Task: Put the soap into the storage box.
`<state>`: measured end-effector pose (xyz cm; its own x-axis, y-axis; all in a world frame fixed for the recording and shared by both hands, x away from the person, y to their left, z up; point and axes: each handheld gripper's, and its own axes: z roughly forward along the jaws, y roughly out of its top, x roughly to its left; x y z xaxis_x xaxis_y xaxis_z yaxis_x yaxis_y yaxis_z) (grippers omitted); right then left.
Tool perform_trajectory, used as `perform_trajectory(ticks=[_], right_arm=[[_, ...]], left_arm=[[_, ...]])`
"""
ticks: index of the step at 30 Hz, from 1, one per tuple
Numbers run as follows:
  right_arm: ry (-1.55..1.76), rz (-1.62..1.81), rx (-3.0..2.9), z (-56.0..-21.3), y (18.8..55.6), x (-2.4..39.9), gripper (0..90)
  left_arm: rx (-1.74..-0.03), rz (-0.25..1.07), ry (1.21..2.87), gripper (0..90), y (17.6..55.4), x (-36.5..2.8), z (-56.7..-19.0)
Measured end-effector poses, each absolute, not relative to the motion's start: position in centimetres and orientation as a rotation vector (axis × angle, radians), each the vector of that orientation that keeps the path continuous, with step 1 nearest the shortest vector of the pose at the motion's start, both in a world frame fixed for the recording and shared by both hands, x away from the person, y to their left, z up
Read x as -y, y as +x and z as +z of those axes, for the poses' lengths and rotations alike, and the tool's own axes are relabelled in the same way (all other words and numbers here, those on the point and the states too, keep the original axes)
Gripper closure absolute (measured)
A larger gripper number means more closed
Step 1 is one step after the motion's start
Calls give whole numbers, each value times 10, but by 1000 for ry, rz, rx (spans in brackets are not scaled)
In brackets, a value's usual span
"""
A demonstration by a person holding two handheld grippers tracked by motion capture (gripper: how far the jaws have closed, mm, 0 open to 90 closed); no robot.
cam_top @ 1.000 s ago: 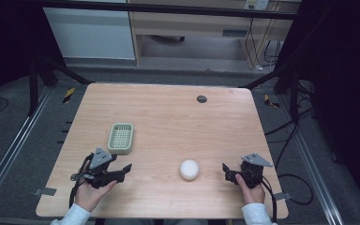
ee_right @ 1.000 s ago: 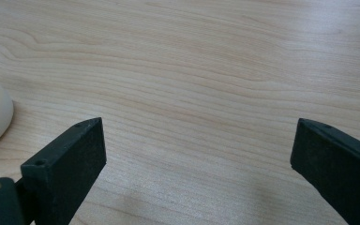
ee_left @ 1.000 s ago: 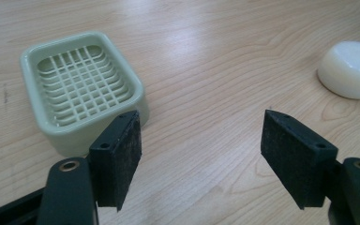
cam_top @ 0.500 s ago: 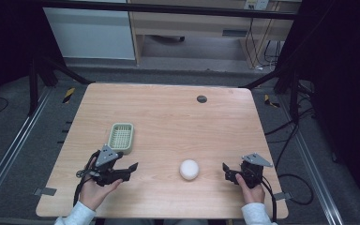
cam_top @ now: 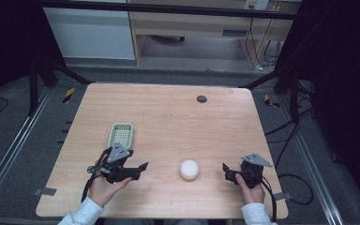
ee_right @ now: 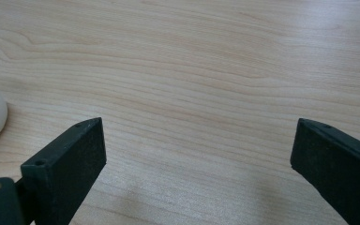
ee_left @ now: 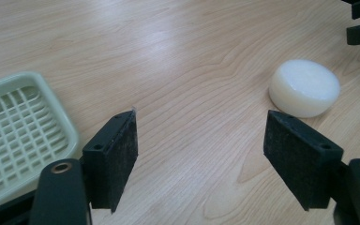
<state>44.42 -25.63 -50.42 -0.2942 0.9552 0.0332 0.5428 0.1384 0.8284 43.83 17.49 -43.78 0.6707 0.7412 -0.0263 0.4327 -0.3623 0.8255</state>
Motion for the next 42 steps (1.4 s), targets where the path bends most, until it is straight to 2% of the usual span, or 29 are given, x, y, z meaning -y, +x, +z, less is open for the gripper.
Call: perform_trajectory(ticks=[16, 42], right_arm=[[1433, 1041, -1907, -504, 444, 256, 40], [1437, 1049, -1909, -504, 445, 256, 40]], left_arm=[[-831, 414, 2036, 253, 441, -140, -428], [-762, 358, 2084, 250, 446, -94, -433]])
